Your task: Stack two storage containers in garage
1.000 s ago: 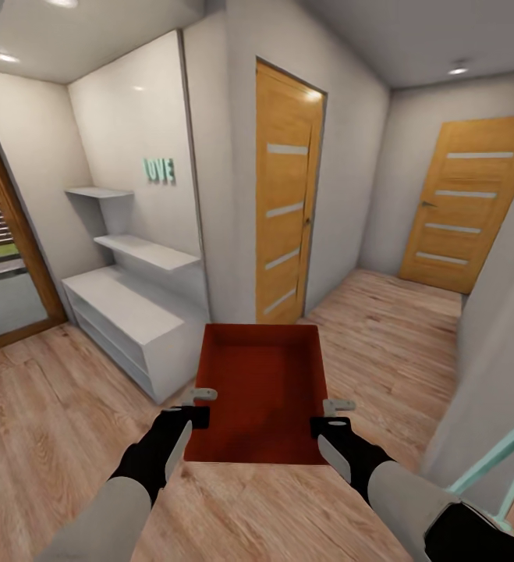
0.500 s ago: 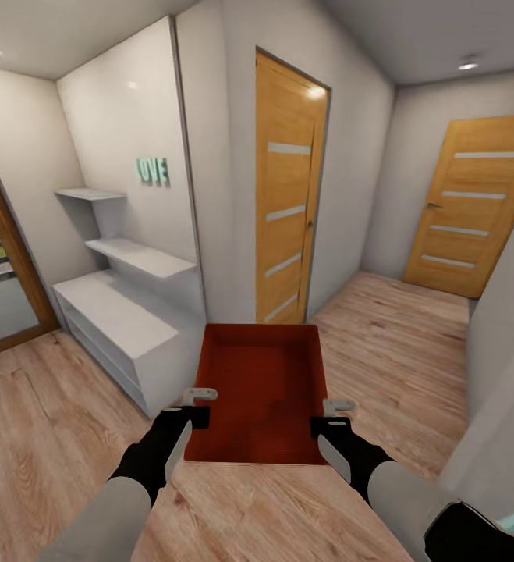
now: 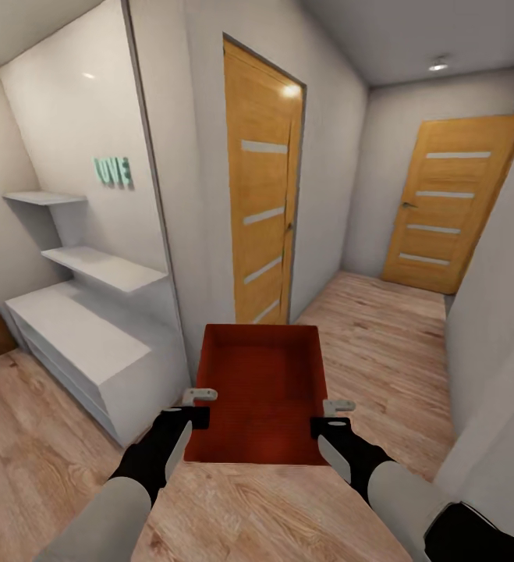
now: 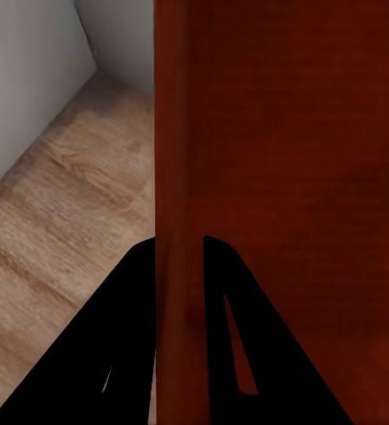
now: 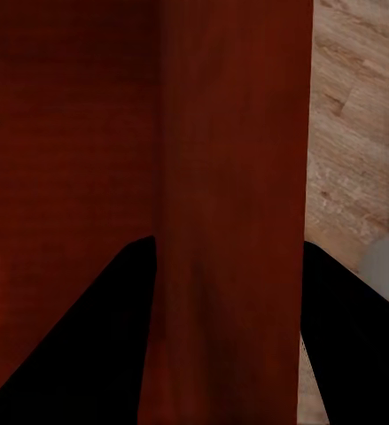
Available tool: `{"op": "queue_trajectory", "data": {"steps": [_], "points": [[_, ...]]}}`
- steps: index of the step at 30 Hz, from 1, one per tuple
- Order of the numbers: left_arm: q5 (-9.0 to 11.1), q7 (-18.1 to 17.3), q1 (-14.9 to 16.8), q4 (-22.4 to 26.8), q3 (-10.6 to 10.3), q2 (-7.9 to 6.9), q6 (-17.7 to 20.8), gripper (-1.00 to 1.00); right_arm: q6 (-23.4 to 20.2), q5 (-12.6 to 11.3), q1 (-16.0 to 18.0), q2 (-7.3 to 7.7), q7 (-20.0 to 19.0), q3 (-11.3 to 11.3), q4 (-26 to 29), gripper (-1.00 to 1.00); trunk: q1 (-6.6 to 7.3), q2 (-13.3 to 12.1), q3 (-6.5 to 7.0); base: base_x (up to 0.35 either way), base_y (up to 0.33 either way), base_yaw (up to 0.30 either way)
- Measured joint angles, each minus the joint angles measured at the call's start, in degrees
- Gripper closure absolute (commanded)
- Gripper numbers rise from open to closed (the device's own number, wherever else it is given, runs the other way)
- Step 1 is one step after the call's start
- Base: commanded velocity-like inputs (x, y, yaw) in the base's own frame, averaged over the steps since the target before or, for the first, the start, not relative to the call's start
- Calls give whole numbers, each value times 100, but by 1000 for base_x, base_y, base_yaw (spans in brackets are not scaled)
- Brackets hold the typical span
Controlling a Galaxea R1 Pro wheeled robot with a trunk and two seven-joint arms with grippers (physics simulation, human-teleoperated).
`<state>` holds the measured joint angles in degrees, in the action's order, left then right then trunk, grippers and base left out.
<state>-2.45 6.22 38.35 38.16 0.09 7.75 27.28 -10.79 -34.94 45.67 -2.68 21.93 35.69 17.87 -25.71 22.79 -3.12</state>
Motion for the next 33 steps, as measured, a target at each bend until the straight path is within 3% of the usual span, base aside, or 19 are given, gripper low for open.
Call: {"op": "queue_trajectory", "data": {"steps": [33], "points": [[-2,7,0,-15,-3,4,-1,100,9,-19,0,-1,-2,15,-22,100,0,0,0,322,0,-242]]}}
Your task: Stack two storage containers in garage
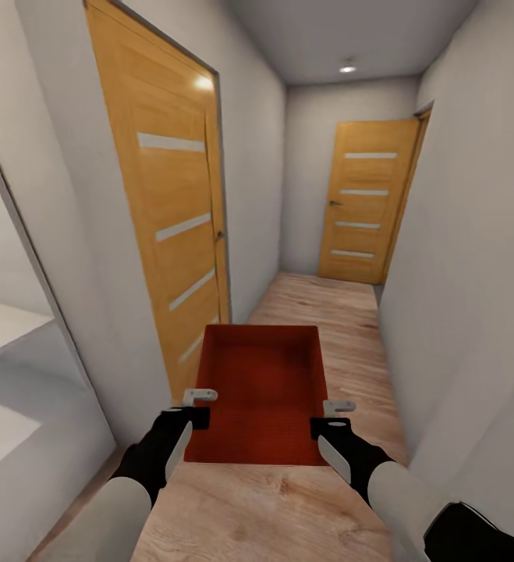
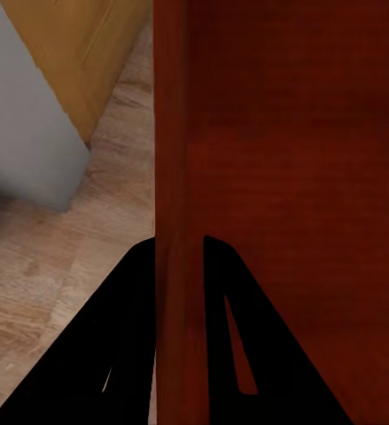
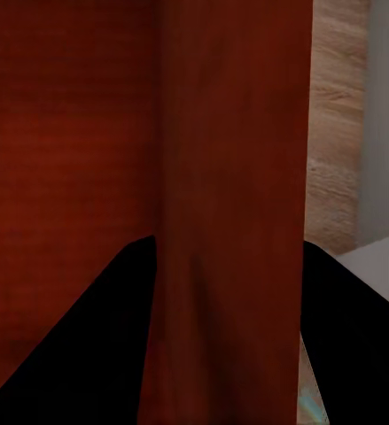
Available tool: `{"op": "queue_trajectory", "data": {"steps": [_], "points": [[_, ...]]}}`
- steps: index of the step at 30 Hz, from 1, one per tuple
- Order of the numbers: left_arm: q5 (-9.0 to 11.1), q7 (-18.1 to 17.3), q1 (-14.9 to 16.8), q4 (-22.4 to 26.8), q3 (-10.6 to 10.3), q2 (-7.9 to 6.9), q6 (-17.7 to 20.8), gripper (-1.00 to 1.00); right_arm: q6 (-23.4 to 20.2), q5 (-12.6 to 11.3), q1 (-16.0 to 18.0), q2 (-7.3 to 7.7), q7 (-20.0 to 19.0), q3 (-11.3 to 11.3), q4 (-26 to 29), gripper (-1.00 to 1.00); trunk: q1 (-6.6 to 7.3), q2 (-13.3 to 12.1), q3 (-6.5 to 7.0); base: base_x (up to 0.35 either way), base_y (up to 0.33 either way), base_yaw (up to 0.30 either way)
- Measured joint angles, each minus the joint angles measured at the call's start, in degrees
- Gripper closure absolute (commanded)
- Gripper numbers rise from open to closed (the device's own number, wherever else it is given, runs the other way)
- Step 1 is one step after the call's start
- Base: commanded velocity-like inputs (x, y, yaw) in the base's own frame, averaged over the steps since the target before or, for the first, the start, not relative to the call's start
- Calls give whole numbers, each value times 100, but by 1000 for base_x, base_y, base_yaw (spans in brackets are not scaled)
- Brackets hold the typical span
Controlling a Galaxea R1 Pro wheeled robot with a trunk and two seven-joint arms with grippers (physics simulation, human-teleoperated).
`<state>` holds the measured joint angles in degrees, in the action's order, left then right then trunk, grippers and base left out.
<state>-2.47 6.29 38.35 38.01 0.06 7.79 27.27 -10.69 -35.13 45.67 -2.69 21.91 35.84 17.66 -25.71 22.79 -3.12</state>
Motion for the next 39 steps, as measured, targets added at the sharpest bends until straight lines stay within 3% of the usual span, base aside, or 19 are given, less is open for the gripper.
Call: {"op": "queue_trajectory", "data": {"steps": [21,39], "points": [[1,1,0,4,-1,0,0,100,4,0,0,0,-1,0,-1,100,0,0,0,322,0,-238],[-1,2,0,0,-2,-1,1,100,7,-3,1,-3,-3,2,-8,100,0,0,0,322,0,-15]]}}
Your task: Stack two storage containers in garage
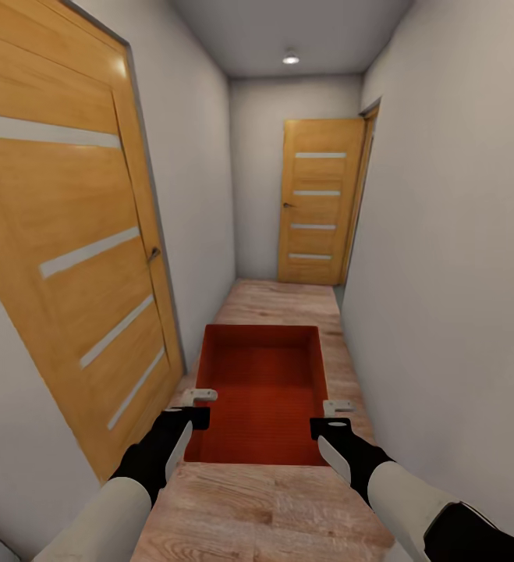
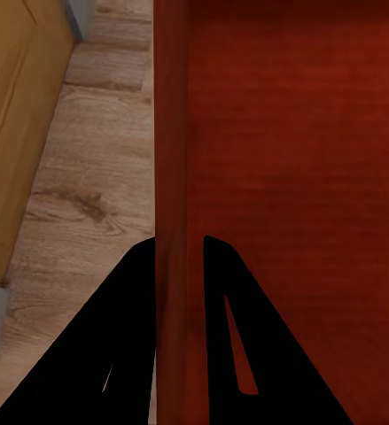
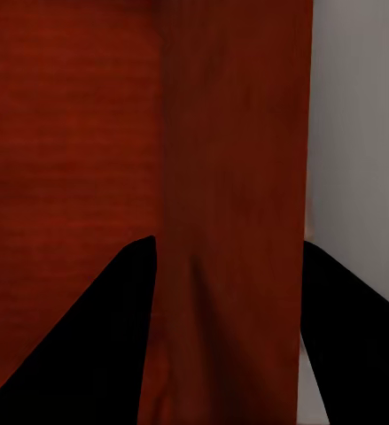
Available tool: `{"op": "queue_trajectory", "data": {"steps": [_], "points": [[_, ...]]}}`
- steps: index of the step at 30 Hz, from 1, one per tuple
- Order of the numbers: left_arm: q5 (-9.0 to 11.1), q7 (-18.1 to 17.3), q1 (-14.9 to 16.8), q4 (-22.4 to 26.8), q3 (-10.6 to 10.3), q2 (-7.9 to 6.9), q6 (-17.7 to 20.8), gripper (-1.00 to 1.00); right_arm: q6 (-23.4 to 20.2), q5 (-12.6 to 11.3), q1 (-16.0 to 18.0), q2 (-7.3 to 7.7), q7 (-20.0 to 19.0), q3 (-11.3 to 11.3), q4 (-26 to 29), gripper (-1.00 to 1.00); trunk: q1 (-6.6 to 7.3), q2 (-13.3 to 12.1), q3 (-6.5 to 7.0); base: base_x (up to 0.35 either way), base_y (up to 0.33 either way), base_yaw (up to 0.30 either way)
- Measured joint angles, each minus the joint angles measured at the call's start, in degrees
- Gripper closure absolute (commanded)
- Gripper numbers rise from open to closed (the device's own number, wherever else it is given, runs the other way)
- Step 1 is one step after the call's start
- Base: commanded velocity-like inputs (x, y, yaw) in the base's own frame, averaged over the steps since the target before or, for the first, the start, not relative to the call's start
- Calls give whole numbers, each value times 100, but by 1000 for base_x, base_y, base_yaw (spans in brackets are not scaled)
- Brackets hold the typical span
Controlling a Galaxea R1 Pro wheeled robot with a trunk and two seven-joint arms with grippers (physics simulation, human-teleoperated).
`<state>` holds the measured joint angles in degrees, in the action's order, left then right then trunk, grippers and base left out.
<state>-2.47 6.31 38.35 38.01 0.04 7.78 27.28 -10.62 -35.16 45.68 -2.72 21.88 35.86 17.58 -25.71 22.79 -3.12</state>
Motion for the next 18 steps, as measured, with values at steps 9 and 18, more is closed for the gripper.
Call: {"op": "queue_trajectory", "data": {"steps": [9,18], "points": [[0,-1,1,-2,2,0,-1,100,-4,3,0,1,0,-3,3,100,0,0,0,322,0,0],[4,0,-2,19,3,1,2,100,-11,12,0,6,2,-10,25,100,0,0,0,322,0,0]]}}
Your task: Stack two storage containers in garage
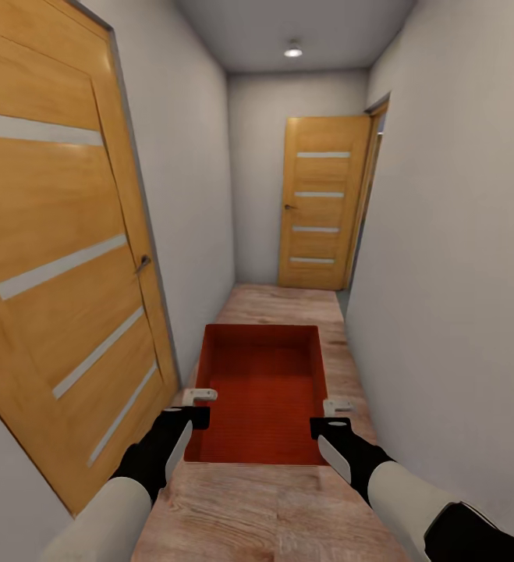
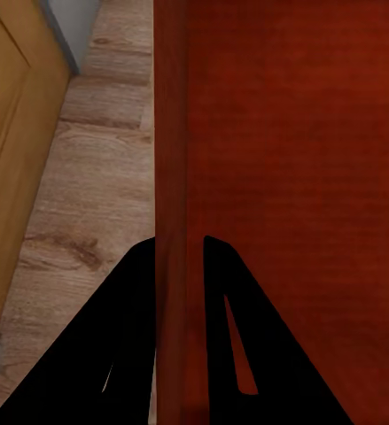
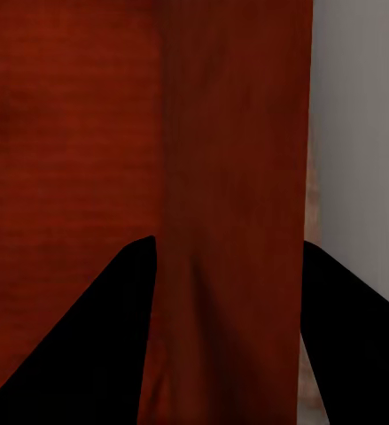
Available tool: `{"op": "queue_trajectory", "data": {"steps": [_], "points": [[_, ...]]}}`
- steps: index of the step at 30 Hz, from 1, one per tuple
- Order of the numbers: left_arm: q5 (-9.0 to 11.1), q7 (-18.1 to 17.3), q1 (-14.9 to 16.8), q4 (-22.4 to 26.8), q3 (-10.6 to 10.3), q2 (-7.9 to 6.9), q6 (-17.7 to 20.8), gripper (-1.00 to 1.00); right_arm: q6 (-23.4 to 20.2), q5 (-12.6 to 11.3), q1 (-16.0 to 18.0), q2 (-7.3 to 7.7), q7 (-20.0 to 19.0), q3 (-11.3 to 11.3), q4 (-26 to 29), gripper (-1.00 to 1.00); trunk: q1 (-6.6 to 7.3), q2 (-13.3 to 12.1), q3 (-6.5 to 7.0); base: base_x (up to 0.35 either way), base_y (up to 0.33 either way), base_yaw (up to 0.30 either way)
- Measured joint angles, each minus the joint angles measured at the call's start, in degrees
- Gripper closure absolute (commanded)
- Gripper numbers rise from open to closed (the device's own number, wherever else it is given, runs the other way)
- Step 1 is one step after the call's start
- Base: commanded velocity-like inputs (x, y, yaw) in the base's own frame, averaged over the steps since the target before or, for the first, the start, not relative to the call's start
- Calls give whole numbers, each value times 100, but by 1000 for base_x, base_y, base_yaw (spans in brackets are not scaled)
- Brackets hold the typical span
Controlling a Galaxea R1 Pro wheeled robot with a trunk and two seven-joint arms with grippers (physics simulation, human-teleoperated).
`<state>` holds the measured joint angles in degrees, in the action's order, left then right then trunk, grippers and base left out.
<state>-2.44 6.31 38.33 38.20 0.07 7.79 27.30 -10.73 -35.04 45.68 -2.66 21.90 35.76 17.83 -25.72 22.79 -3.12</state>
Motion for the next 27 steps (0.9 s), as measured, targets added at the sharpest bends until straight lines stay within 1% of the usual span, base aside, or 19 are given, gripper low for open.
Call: {"op": "queue_trajectory", "data": {"steps": [9,18,27], "points": [[-2,0,2,-11,-2,0,0,100,8,-7,0,-4,-1,5,-15,100,0,0,0,322,0,-6],[-3,0,3,-23,-2,-1,-4,100,12,-13,0,-8,1,9,-27,100,0,0,0,322,0,-138],[-3,1,2,-22,-2,-1,-3,100,12,-14,0,-8,-1,11,-29,100,0,0,0,322,0,-15]]}}
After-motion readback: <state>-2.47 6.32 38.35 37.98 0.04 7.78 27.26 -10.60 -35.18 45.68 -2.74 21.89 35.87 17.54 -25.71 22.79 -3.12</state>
